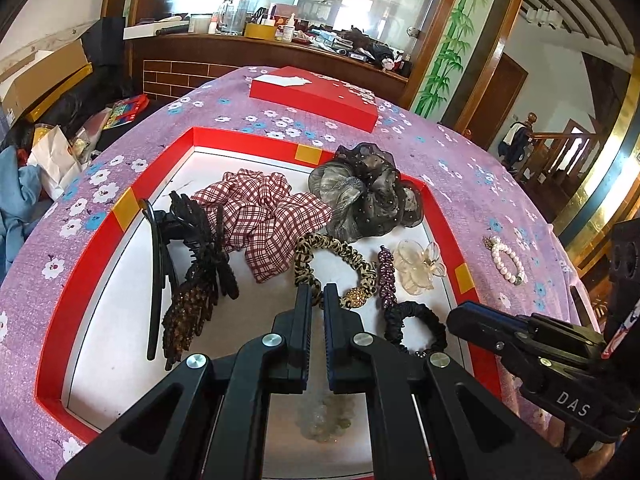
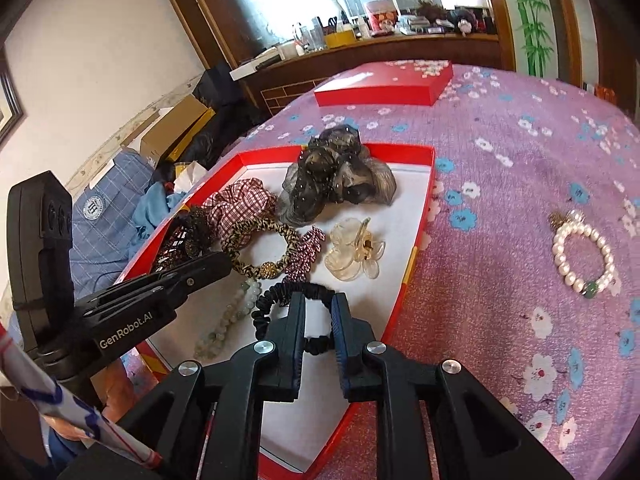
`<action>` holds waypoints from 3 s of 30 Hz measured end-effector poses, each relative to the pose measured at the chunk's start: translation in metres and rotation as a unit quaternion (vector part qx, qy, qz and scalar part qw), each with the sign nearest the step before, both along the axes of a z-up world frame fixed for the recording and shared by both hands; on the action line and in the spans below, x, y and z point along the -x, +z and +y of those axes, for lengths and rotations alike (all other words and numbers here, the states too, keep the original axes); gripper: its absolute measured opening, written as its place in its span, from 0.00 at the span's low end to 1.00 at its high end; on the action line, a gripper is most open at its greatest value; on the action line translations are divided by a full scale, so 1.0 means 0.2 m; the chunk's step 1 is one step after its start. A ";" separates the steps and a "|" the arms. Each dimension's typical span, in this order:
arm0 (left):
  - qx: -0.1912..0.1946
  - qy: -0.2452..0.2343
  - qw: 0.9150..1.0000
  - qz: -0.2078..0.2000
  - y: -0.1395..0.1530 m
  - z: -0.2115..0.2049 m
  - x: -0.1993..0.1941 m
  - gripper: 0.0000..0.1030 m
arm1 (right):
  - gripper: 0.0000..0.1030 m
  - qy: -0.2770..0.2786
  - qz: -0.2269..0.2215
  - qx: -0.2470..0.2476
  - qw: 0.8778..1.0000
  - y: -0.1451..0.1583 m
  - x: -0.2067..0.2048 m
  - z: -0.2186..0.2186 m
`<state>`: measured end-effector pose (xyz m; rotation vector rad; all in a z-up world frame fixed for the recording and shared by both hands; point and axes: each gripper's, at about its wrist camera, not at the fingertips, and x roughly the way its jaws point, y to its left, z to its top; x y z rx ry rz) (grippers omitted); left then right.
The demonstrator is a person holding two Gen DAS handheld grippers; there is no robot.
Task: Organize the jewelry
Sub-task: 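Carry the black scrunchie into the tray with right while left carries the bead bracelet there, then open both grippers in the tray and move them to the pearl pieces, then grasp the green-bead pearl bracelet with left gripper while right grasps the pearl brooch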
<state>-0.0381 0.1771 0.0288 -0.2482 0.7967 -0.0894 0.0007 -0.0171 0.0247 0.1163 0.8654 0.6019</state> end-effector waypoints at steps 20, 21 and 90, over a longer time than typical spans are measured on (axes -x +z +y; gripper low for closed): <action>-0.006 0.004 1.000 -0.008 0.01 0.00 0.01 0.23 | 0.25 -0.001 -0.023 0.022 0.999 0.02 0.04 0.02; -0.006 0.005 1.000 -0.008 0.01 0.01 0.01 0.23 | 0.25 -0.001 -0.024 0.023 0.999 0.02 0.04 0.02; -0.080 -0.156 0.973 0.152 -0.08 -1.26 -0.71 0.17 | 0.33 -0.229 0.069 -0.076 0.968 0.04 -0.43 -1.21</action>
